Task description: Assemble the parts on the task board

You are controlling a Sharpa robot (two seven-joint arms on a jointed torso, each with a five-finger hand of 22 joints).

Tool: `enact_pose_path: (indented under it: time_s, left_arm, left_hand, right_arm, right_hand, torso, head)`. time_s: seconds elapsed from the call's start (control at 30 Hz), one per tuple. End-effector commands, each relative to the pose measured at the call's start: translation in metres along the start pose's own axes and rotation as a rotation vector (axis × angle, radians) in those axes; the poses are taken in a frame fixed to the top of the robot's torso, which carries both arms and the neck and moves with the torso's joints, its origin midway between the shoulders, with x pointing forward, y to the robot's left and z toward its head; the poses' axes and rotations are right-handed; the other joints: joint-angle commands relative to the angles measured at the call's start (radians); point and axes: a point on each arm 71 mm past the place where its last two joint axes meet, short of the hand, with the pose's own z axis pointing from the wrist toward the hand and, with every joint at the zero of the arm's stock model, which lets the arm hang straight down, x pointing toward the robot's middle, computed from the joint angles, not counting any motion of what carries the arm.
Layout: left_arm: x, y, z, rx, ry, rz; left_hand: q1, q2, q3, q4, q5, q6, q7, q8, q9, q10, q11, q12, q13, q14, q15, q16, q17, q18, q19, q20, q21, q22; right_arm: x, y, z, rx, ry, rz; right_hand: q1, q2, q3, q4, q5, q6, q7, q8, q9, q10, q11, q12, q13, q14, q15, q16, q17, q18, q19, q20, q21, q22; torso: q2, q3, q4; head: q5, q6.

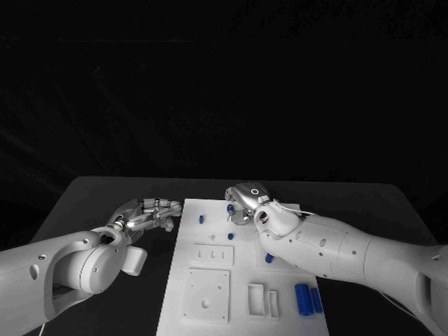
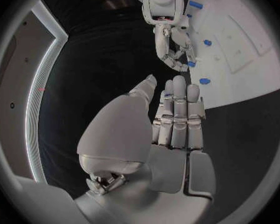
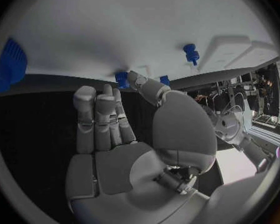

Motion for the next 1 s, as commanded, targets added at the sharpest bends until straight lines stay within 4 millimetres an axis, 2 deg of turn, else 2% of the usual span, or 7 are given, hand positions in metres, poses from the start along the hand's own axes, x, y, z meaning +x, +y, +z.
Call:
enact_pose_path:
  time_s: [0.03, 0.2, 0.43, 0.57, 0.67, 0.8, 1.0]
  left_arm:
    - [0.000, -0.002, 0.000, 0.008, 0.003, -0.001]
    - [-0.003, -0.002, -0.001, 0.008, -0.005, 0.000]
    - [-0.007, -0.003, -0.001, 0.011, -0.016, 0.003]
    - [-0.010, -0.003, 0.000, 0.012, -0.024, 0.006]
    - [-0.013, -0.002, 0.001, 0.012, -0.030, 0.008]
    - [-0.015, -0.001, 0.003, 0.011, -0.034, 0.009]
    - [-0.013, -0.001, 0.005, 0.009, -0.026, 0.007]
  left_hand:
    - [0.001, -0.004, -0.001, 0.006, -0.004, 0.006, 0.003, -0.005, -0.002, 0.001, 0.005, -0.005, 0.002, -0.009, 0.001, -0.001, -0.001, 0.017, -0.007, -0.003, 0.004, 0.010]
    - [0.002, -0.005, -0.001, 0.006, -0.004, 0.006, 0.003, -0.005, -0.002, -0.001, 0.006, -0.007, 0.002, -0.010, 0.001, -0.001, -0.002, 0.017, -0.007, -0.003, 0.004, 0.010]
    - [0.003, -0.005, -0.001, 0.007, -0.004, 0.006, 0.003, -0.006, -0.002, -0.002, 0.006, -0.008, 0.002, -0.010, 0.001, -0.001, -0.002, 0.017, -0.008, -0.003, 0.004, 0.009]
    - [0.004, -0.005, -0.001, 0.006, -0.004, 0.006, 0.003, -0.006, -0.002, -0.002, 0.006, -0.008, 0.002, -0.010, 0.001, -0.001, -0.002, 0.017, -0.008, -0.003, 0.004, 0.009]
    - [0.004, -0.005, -0.001, 0.006, -0.004, 0.006, 0.003, -0.006, -0.002, -0.002, 0.006, -0.008, 0.002, -0.009, 0.001, -0.001, -0.002, 0.017, -0.008, -0.003, 0.004, 0.009]
    - [0.005, -0.005, -0.001, 0.006, -0.003, 0.007, 0.003, -0.005, -0.001, -0.001, 0.006, -0.008, 0.003, -0.009, 0.001, -0.001, -0.002, 0.017, -0.008, -0.003, 0.005, 0.009]
    - [0.005, -0.004, -0.001, 0.007, -0.003, 0.008, 0.003, -0.005, -0.001, 0.000, 0.006, -0.009, 0.003, -0.009, 0.001, -0.001, -0.002, 0.017, -0.008, -0.003, 0.005, 0.009]
  right_arm:
    - [-0.003, -0.001, 0.000, -0.003, -0.009, 0.046]
    - [-0.017, -0.001, 0.002, -0.010, -0.031, 0.091]
    - [-0.047, -0.015, -0.001, -0.002, -0.034, 0.148]
    - [-0.060, -0.029, -0.010, 0.016, -0.003, 0.169]
    - [-0.067, -0.039, -0.016, 0.023, 0.011, 0.166]
    - [-0.071, -0.057, -0.024, 0.051, 0.072, 0.163]
    - [-0.063, -0.080, -0.025, 0.098, 0.149, 0.147]
  right_hand:
    - [-0.013, -0.009, -0.017, 0.000, 0.010, -0.010, 0.002, -0.006, -0.004, -0.022, 0.008, -0.001, -0.018, -0.001, 0.011, 0.009, -0.003, 0.107, -0.002, 0.004, -0.006, 0.012]
    - [-0.053, -0.011, -0.064, -0.003, 0.058, -0.018, 0.005, -0.010, -0.009, -0.047, 0.017, 0.003, -0.054, -0.007, 0.020, 0.018, -0.008, 0.107, -0.004, 0.004, -0.009, 0.013]
    - [-0.069, -0.011, -0.086, -0.002, 0.071, -0.023, 0.000, -0.012, -0.012, -0.038, 0.016, 0.005, -0.068, -0.010, 0.019, 0.022, -0.013, 0.107, -0.004, 0.003, -0.011, 0.012]
    - [-0.056, -0.007, -0.086, 0.000, 0.056, -0.018, 0.006, -0.009, -0.013, 0.041, -0.009, 0.040, -0.056, -0.008, -0.004, 0.025, -0.017, 0.107, -0.002, 0.001, -0.011, 0.013]
    - [-0.053, -0.007, -0.085, 0.000, 0.049, -0.016, 0.005, -0.008, -0.013, 0.057, -0.014, 0.048, -0.052, -0.008, -0.010, 0.026, -0.018, 0.107, -0.001, 0.000, -0.011, 0.013]
    - [-0.031, -0.006, -0.083, 0.000, 0.025, 0.001, -0.009, 0.003, -0.009, 0.170, -0.056, 0.111, 0.003, -0.005, -0.051, 0.031, -0.021, 0.107, 0.004, -0.003, -0.004, 0.017]
    - [-0.040, -0.005, -0.105, 0.007, 0.019, 0.013, -0.027, 0.009, -0.005, 0.231, -0.079, 0.170, 0.094, -0.004, -0.074, 0.036, -0.024, 0.107, 0.005, -0.004, 0.001, 0.018]
  torso:
    - [0.000, -0.0006, 0.0002]
    - [0.000, -0.0006, -0.0018]
    - [-0.003, 0.0001, -0.0092]
    - [-0.008, 0.0023, -0.0180]
    - [-0.013, 0.0049, -0.0260]
    - [-0.021, 0.0084, -0.0375]
    - [-0.030, 0.0121, -0.0494]
  head:
    - [0.000, 0.001]
    - [0.001, 0.003]
    - [-0.002, 0.013]
    - [0.002, 0.014]
    - [0.006, 0.015]
    - [0.010, 0.015]
    - [0.012, 0.014]
